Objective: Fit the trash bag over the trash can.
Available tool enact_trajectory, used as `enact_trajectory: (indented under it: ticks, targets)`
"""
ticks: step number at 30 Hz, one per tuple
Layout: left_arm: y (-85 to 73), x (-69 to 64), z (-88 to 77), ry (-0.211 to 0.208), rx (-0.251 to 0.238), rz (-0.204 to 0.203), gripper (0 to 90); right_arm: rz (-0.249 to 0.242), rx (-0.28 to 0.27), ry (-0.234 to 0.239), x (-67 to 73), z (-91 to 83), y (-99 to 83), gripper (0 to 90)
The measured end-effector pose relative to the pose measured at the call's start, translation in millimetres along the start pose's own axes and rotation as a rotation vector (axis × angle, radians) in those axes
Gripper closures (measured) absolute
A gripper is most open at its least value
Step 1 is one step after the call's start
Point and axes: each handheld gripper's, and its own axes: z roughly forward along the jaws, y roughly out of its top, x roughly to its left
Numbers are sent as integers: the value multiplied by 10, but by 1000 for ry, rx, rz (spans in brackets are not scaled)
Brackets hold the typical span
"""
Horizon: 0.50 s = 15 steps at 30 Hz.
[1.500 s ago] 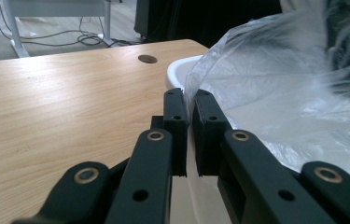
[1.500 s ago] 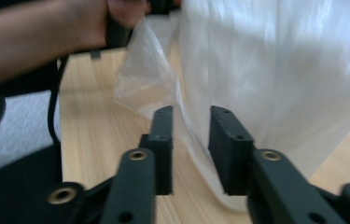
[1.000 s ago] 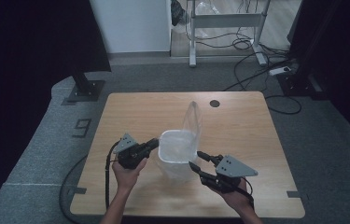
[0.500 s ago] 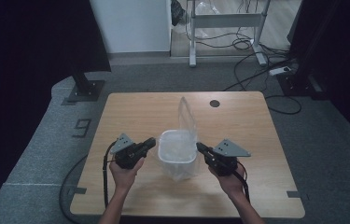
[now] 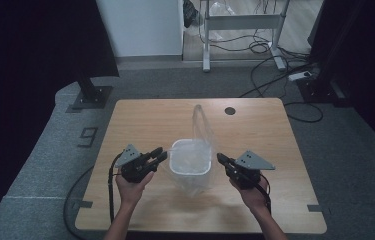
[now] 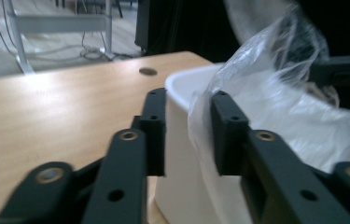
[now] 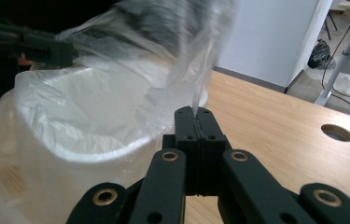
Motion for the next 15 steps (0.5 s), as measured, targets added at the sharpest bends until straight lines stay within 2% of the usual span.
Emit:
enact_trajectory:
  ticks: [4, 6, 9, 12, 15]
  targets:
    - [164, -73, 26, -16, -5, 45, 562, -15, -2, 10, 32, 17, 34, 887]
    - [228, -108, 51, -22, 4, 66, 492, -22, -3, 16, 44, 21, 47, 888]
    - [339, -147, 116, -36, 22, 92, 434, -36, -5, 22, 60, 25, 69, 888]
    - [443, -148, 241, -54, 48, 109, 422, -45, -7, 27, 70, 22, 94, 888]
    - [519, -135, 401, -94, 88, 116, 419, -48, -9, 32, 68, 13, 115, 888]
